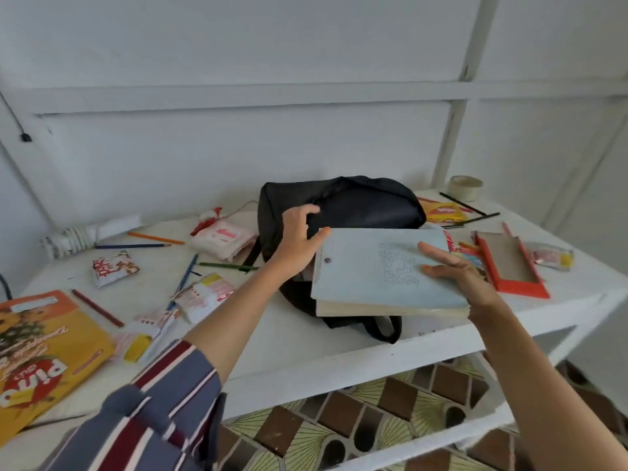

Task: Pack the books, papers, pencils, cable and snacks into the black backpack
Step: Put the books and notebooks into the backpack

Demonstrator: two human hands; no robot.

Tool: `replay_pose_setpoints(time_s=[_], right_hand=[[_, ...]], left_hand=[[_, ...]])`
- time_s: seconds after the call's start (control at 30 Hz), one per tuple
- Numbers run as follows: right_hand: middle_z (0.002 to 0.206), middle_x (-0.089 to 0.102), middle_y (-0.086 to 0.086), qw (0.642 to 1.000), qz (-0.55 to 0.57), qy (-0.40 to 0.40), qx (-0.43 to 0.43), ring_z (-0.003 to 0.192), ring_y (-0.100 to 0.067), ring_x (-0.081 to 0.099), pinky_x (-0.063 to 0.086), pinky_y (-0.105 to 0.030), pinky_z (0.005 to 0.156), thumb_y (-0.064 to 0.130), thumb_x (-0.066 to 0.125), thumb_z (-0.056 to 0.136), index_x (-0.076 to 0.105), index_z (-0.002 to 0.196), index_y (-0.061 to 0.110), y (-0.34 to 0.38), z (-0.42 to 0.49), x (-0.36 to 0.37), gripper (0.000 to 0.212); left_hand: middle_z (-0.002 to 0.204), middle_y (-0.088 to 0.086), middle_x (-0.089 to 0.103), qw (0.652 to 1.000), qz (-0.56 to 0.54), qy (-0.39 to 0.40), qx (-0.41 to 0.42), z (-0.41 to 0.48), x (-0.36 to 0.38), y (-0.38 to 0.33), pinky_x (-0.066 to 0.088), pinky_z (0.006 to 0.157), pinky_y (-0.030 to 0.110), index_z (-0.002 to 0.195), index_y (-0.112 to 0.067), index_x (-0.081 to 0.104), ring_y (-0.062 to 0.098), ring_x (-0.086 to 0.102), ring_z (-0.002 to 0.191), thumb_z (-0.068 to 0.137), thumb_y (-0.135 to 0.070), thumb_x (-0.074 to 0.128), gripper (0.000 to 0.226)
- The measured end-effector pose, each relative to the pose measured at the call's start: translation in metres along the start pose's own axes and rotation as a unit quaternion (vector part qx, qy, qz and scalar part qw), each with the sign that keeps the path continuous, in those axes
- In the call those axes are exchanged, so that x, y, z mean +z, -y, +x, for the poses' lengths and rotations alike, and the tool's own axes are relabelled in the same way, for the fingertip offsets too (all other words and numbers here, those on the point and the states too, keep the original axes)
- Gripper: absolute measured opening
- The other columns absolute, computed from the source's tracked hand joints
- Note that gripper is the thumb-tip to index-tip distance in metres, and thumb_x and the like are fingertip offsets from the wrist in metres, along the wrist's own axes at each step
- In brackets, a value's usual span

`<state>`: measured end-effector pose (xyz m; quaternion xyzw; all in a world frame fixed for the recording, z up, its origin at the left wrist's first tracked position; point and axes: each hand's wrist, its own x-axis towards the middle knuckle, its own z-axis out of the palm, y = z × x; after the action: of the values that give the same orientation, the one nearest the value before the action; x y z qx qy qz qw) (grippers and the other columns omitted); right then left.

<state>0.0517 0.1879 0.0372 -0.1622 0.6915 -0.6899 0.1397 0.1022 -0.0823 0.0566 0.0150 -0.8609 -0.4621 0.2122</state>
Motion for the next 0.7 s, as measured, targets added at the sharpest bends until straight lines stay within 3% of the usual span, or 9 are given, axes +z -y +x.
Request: replay_pose_setpoints(time_s=[0.07, 0.13, 0.23, 0.33, 0.37, 0.47, 0.53, 0.63, 0.7], right_hand=[[0.120, 0.059, 0.007, 0.999, -0.024, -0.012, 0.019, 0.098, -0.001, 0.058, 0.049, -0.012, 0.079, -0.007, 0.052, 0.084, 0.064, 0.110, 0.024, 0.003, 0.004, -0.027, 0.042], [0.120, 0.054, 0.008, 0.999, -0.036, -0.015, 0.031, 0.097, 0.003, 0.054, 0.045, -0.002, 0.067, -0.011, 0.047, 0.084, 0.057, 0.121, 0.011, 0.010, 0.004, -0.051, 0.044], [0.118, 0.056, 0.007, 0.998, -0.020, -0.032, 0.056, 0.121, -0.016, 0.048, 0.046, -0.005, 0.071, -0.012, 0.049, 0.081, 0.056, 0.121, 0.003, 0.013, 0.007, -0.084, 0.043], [0.122, 0.053, -0.006, 0.994, -0.029, -0.020, 0.106, 0.125, -0.026, 0.045, 0.043, -0.028, 0.087, 0.014, 0.079, 0.061, 0.053, 0.128, 0.016, 0.019, 0.007, -0.093, 0.072], [0.121, 0.055, -0.004, 0.994, -0.037, -0.019, 0.105, 0.124, -0.024, 0.048, 0.045, -0.029, 0.085, 0.022, 0.084, 0.055, 0.057, 0.124, 0.019, 0.018, 0.009, -0.093, 0.075], [0.123, 0.060, 0.006, 0.997, 0.009, -0.022, 0.072, 0.103, -0.006, 0.060, 0.052, -0.012, 0.070, 0.012, 0.068, 0.077, 0.068, 0.103, 0.028, 0.014, 0.011, -0.081, 0.030], [0.122, 0.059, 0.005, 0.996, 0.027, -0.032, 0.073, 0.089, -0.006, 0.064, 0.052, -0.011, 0.063, -0.003, 0.051, 0.084, 0.063, 0.108, 0.028, 0.007, 0.015, -0.068, 0.042], [0.104, 0.065, 0.009, 0.992, 0.085, -0.060, 0.076, 0.075, -0.013, 0.068, 0.056, -0.022, 0.056, -0.003, 0.051, 0.084, 0.064, 0.112, 0.029, 0.002, 0.022, -0.041, 0.045], [0.098, 0.065, 0.009, 0.985, 0.130, -0.086, 0.070, 0.071, -0.015, 0.066, 0.054, -0.020, 0.051, -0.003, 0.050, 0.085, 0.063, 0.112, 0.027, 0.001, 0.027, -0.021, 0.043]], left_hand=[[0.113, -0.001, 0.044, 0.999, 0.046, 0.023, 0.010, 0.006, 0.015, 0.000, 0.037, 0.098, 0.023, 0.109, -0.011, 0.059, 0.018, 0.047, 0.110, 0.094, -0.006, 0.048, 0.020], [0.123, 0.003, 0.048, 0.987, 0.129, 0.093, 0.023, 0.014, 0.029, 0.009, 0.029, 0.107, 0.029, 0.097, -0.016, 0.068, 0.021, 0.039, 0.124, 0.091, -0.001, 0.045, 0.028], [0.155, 0.002, 0.008, 0.935, 0.302, 0.183, 0.025, 0.024, 0.044, 0.014, 0.004, 0.115, 0.042, 0.101, -0.032, 0.069, 0.026, -0.003, 0.142, 0.089, -0.011, 0.051, 0.030], [0.157, 0.003, -0.013, 0.891, 0.409, 0.195, 0.034, 0.036, 0.051, 0.022, -0.009, 0.113, 0.049, 0.120, -0.041, 0.058, 0.028, -0.016, 0.142, 0.088, -0.019, 0.055, 0.039], [0.156, 0.004, -0.015, 0.879, 0.435, 0.192, 0.033, 0.040, 0.051, 0.025, -0.011, 0.113, 0.051, 0.129, -0.042, 0.050, 0.029, -0.016, 0.142, 0.089, -0.021, 0.056, 0.046], [0.157, 0.003, 0.000, 0.883, 0.434, 0.176, 0.025, 0.057, 0.045, 0.028, -0.003, 0.114, 0.052, 0.137, -0.043, 0.038, 0.029, 0.002, 0.143, 0.088, -0.024, 0.058, 0.056], [0.154, 0.000, 0.018, 0.907, 0.393, 0.150, 0.032, 0.073, 0.036, 0.016, 0.008, 0.114, 0.048, 0.133, -0.041, 0.045, 0.025, 0.019, 0.138, 0.086, -0.032, 0.060, 0.050], [0.147, -0.002, 0.033, 0.924, 0.359, 0.122, 0.052, 0.100, 0.014, -0.005, 0.022, 0.110, 0.043, 0.129, -0.035, 0.053, 0.023, 0.034, 0.131, 0.084, -0.041, 0.063, 0.047], [0.144, -0.001, 0.036, 0.935, 0.326, 0.124, 0.059, 0.115, -0.001, -0.014, 0.030, 0.106, 0.041, 0.128, -0.030, 0.056, 0.023, 0.038, 0.128, 0.082, -0.037, 0.067, 0.047]])
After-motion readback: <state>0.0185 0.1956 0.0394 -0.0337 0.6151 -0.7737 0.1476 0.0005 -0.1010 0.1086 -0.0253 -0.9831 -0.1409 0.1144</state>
